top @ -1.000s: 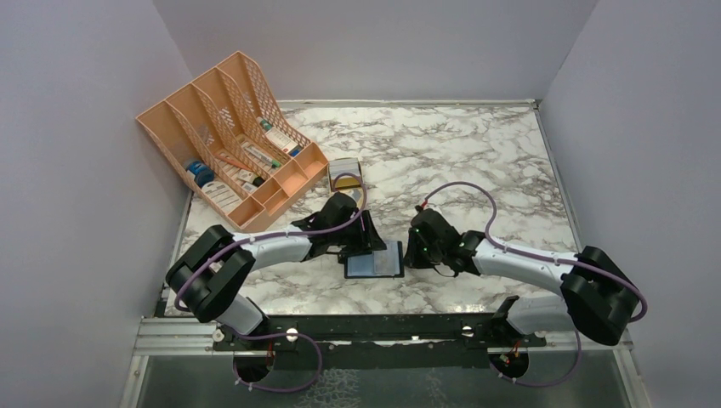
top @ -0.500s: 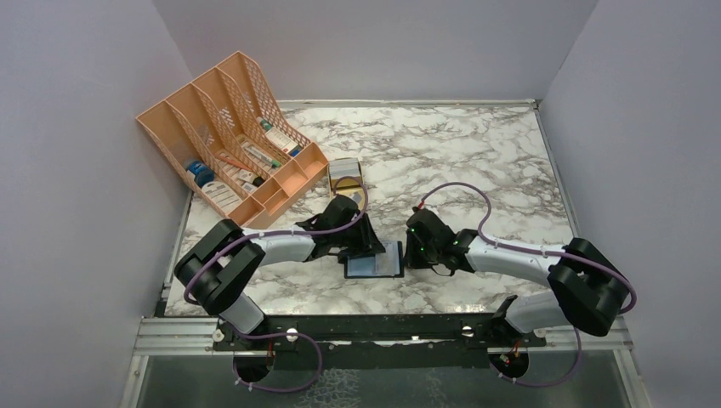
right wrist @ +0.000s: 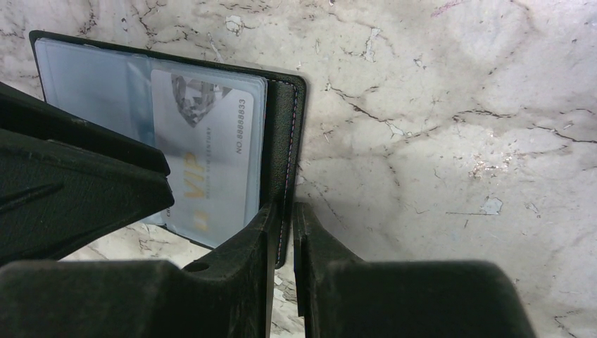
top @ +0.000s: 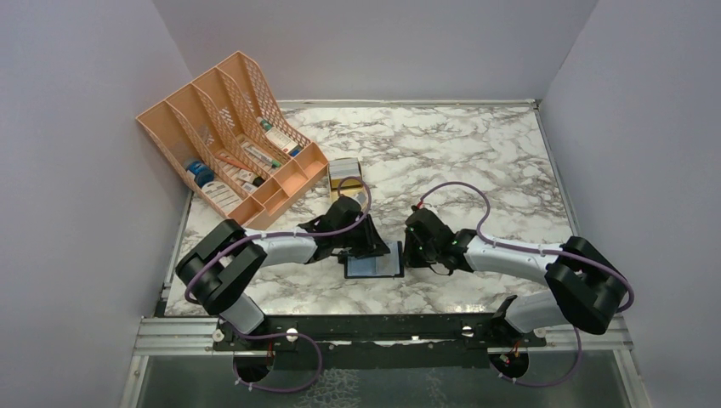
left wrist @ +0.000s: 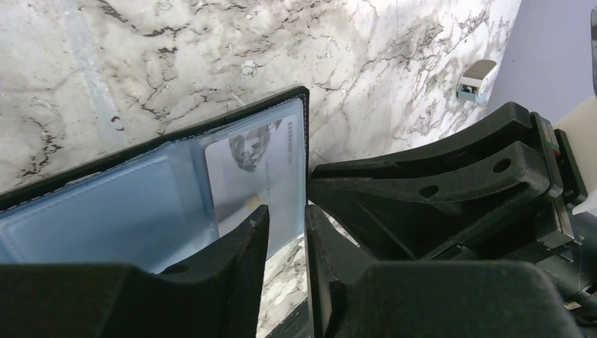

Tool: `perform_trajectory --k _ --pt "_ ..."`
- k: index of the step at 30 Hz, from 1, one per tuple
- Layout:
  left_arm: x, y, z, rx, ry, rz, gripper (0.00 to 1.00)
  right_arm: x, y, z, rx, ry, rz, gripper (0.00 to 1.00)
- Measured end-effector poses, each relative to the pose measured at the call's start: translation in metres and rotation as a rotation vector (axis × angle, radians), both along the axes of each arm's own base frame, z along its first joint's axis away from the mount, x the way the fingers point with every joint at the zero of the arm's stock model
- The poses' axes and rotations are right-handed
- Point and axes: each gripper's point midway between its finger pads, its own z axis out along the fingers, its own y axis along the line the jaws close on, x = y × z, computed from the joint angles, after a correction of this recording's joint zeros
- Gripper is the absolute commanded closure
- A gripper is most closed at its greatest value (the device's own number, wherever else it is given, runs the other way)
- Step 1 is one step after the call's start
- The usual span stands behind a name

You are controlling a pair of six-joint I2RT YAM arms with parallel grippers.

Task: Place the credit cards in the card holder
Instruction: Insert the credit card into the card holder.

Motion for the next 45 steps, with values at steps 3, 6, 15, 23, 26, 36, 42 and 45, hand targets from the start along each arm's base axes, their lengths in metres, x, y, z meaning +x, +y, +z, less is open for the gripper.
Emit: perform_trajectory --k 3,6,15,23,26,36,42,45 --pt "0.000 -0.001 0.001 -0.003 -0.002 -0.002 0.61 0.000 0.000 0.000 0.000 -0.001 0.000 0.85" --pt "-0.002 0.003 0.000 0.015 -0.005 -0.005 0.55 0.000 0.000 0.000 0.000 -0.001 0.000 0.85" --pt "-0.001 0.015 0.007 0.066 -0.072 -0.016 0.52 0.000 -0.001 0.000 -0.002 0.000 0.000 0.85" --pt "-0.001 0.015 -0.001 0.080 -0.059 -0.021 0.51 -0.001 -0.002 0.003 0.001 -0.002 0.000 0.85" --pt "-0.002 0.013 -0.007 0.082 -0.045 -0.025 0.51 -0.001 -0.001 0.003 0.002 -0.003 -0.001 0.85" --pt "-0.001 0.003 -0.003 0.026 -0.024 -0.019 0.56 -0.002 -0.002 0.002 -0.001 0.000 -0.001 0.85" --pt "0.001 -0.003 0.004 -0.020 -0.023 -0.007 0.56 -0.002 -0.002 0.000 -0.001 0.001 -0.001 0.85" --pt "-0.001 -0.002 0.002 -0.022 -0.016 -0.004 0.54 -0.002 -0.002 0.001 0.000 0.001 -0.001 0.85"
